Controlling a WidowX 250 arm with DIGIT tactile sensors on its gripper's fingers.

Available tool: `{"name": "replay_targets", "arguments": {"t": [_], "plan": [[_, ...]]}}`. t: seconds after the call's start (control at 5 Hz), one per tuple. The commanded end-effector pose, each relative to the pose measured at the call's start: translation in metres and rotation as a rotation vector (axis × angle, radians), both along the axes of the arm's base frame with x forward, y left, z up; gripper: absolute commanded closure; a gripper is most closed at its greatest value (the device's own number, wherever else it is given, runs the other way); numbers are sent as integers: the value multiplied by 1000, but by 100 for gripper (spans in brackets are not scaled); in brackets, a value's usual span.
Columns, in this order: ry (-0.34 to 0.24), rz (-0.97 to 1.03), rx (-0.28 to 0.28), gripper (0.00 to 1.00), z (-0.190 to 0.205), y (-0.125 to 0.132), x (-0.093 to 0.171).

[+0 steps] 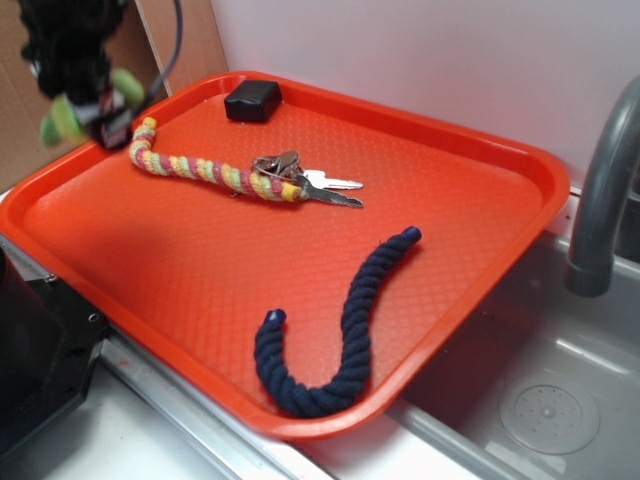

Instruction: Grab the green animal.

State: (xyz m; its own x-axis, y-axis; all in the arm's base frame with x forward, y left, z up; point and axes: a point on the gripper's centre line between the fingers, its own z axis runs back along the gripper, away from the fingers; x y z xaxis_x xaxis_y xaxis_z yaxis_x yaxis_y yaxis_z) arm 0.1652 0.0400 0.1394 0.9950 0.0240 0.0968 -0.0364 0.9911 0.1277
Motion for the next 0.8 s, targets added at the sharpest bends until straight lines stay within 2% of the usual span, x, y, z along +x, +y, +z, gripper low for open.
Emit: {"name": "replay_targets", "arguments": {"t": [0.0,0.4,0.6], "plan": [[-70,141,-52,100,75,-18,25],[-94,185,-50,100,85,-27,30],[-50,254,-40,100,74,-27,27]]}}
